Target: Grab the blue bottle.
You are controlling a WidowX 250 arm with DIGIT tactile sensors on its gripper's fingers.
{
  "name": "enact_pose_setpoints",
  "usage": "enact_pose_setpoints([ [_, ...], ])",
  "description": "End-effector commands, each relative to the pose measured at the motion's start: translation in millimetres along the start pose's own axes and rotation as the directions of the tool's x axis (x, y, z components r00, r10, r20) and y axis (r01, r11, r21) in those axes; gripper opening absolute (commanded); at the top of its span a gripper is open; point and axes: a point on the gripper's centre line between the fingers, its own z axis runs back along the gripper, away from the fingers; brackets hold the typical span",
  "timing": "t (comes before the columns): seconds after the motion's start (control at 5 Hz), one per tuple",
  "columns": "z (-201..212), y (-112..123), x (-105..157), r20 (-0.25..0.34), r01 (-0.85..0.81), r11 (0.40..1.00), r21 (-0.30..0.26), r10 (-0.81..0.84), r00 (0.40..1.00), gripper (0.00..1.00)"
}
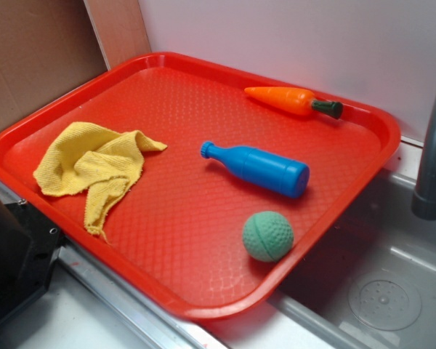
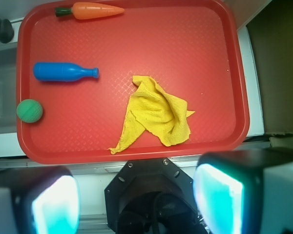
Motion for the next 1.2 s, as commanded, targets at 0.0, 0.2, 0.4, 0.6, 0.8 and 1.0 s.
enact_pose_setpoints([
  [0.0, 0.0, 0.0, 0.0, 0.000, 0.000, 1.000, 0.000, 0.000, 1.000, 1.00],
  [0.2, -1.8, 0.6, 2.4, 0.022, 0.134, 0.989, -0.059, -0.133, 0.991, 1.00],
  [0.4, -10.8, 5.0, 17.6, 0.050, 0.255, 0.962, -0.096, -0.252, 0.967, 1.00],
  [0.6, -22.7, 2.7, 41.1, 0.109, 0.428, 0.900, -0.080, -0.418, 0.902, 1.00],
  [0.8, -41.6, -8.7, 65.8, 0.188, 0.580, 0.809, -0.099, -0.557, 0.809, 1.00],
  [1.0, -65.5, -25.6, 90.6, 0.261, 0.760, 0.641, -0.104, -0.720, 0.643, 1.00],
])
